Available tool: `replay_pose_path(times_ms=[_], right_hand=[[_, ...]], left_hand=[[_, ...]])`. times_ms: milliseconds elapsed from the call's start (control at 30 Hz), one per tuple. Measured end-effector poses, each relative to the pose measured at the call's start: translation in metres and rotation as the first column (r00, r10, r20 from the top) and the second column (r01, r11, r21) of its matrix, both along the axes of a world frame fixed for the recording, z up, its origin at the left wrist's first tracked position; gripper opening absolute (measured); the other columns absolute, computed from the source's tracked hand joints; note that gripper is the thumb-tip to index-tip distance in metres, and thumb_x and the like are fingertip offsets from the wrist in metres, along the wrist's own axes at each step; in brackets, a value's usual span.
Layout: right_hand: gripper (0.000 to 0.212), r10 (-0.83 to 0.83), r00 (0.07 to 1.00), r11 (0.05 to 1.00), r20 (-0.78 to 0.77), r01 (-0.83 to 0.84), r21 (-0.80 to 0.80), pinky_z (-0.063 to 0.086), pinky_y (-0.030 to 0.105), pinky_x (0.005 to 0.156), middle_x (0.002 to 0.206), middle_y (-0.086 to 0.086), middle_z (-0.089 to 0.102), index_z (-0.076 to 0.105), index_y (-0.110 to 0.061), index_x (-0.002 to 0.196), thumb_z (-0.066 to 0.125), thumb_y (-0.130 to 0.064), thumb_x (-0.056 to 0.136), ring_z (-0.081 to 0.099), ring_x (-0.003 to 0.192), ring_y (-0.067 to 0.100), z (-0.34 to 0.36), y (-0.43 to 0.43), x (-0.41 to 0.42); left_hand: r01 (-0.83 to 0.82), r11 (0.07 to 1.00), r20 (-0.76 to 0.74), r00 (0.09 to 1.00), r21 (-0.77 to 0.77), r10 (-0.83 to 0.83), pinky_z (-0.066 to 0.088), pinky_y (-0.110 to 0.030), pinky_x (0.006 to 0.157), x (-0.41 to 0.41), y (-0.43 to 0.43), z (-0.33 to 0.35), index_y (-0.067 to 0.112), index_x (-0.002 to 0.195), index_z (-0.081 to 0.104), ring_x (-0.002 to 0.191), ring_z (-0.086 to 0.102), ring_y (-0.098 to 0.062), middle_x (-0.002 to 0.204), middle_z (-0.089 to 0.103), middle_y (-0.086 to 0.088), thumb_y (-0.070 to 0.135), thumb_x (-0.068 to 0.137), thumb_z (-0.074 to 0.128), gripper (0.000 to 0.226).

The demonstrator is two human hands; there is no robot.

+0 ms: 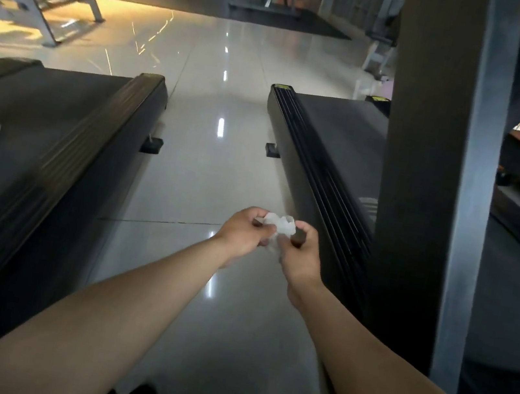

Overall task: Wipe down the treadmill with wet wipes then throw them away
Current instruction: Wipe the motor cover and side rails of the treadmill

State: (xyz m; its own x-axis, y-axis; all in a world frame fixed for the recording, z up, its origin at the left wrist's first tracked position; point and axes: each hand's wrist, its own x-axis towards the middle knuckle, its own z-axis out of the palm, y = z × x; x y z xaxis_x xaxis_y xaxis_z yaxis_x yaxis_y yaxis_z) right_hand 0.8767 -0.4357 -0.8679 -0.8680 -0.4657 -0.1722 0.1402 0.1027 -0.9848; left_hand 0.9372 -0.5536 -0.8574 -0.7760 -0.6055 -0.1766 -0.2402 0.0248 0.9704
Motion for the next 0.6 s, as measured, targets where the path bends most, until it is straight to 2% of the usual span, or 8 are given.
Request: replay_pose_path(times_ms=[100,233,367,400,467,533,600], right_hand=[[0.036,-0.004,1.0,1.0,-0.016,0.004,-0.004,0.051,0.026,0.074,0.109,-0.001,0.064,0.049,-0.028,0.127,0.06,-0.011,0.097,0.064,0.094,0.014,-0.001,-0.03,-0.02],[0.034,-0.007,0.997,0.998,-0.078,0.012,0.06,0.048,0.022,0.064,0.101,0.0,0.06,0.047,-0.024,0.124,0.056,-0.005,0.096,0.059,0.083,0.01,-0.013,-0.087,-0.054],[0.031,0.06,0.993,0.987,-0.102,-0.043,0.158,0.05,0.022,0.07,0.099,-0.006,0.056,0.046,-0.023,0.121,0.06,-0.01,0.097,0.058,0.088,0.009,-0.03,-0.167,-0.085],[0.029,0.066,0.993,0.981,-0.096,-0.048,0.186,0.051,0.024,0.072,0.099,-0.005,0.058,0.047,-0.023,0.12,0.061,-0.014,0.097,0.06,0.09,0.012,-0.034,-0.19,-0.092],[0.023,0.071,0.996,0.975,-0.063,-0.056,0.213,0.05,0.026,0.065,0.095,-0.001,0.061,0.05,-0.021,0.118,0.06,-0.018,0.097,0.063,0.085,0.018,-0.034,-0.231,-0.101],[0.024,0.051,0.999,0.97,0.0,-0.05,0.237,0.05,0.023,0.058,0.091,0.0,0.062,0.05,-0.025,0.119,0.058,-0.016,0.099,0.062,0.074,0.014,-0.035,-0.279,-0.109],[0.023,0.047,0.999,0.949,0.021,-0.051,0.312,0.048,0.021,0.057,0.09,-0.004,0.059,0.049,-0.029,0.121,0.053,-0.019,0.101,0.06,0.072,0.01,-0.031,-0.316,-0.112]], left_hand=[[0.027,1.0,-0.022,0.999,-0.003,-0.027,0.056,-0.025,0.08,-0.025,-0.026,0.001,0.016,0.126,0.059,0.072,0.06,-0.013,0.087,0.065,-0.002,0.008,0.096,0.063,0.032],[-0.001,1.0,0.006,1.0,0.018,0.001,0.052,-0.033,0.078,-0.055,-0.084,-0.029,0.017,0.129,0.061,0.074,0.055,-0.017,0.089,0.065,-0.004,0.001,0.092,0.06,0.04],[-0.081,0.99,0.022,0.997,0.114,0.079,0.055,-0.036,0.083,-0.079,-0.161,-0.054,0.021,0.124,0.062,0.074,0.057,-0.016,0.093,0.068,-0.003,0.009,0.092,0.064,0.034],[-0.109,0.981,0.025,0.994,0.162,0.106,0.055,-0.035,0.081,-0.084,-0.181,-0.058,0.02,0.124,0.063,0.073,0.058,-0.016,0.095,0.069,-0.005,0.011,0.092,0.066,0.033],[-0.18,0.959,0.039,0.984,0.22,0.176,0.053,-0.03,0.074,-0.09,-0.215,-0.064,0.017,0.12,0.066,0.069,0.058,-0.014,0.096,0.071,-0.007,0.013,0.091,0.07,0.03],[-0.256,0.936,0.085,0.966,0.243,0.242,0.05,-0.025,0.067,-0.1,-0.257,-0.068,0.015,0.116,0.068,0.067,0.057,-0.013,0.091,0.069,-0.004,0.015,0.092,0.07,0.024],[-0.329,0.908,0.157,0.942,0.259,0.297,0.049,-0.025,0.065,-0.108,-0.289,-0.073,0.018,0.113,0.069,0.07,0.059,-0.014,0.091,0.068,0.0,0.021,0.094,0.068,0.019]])
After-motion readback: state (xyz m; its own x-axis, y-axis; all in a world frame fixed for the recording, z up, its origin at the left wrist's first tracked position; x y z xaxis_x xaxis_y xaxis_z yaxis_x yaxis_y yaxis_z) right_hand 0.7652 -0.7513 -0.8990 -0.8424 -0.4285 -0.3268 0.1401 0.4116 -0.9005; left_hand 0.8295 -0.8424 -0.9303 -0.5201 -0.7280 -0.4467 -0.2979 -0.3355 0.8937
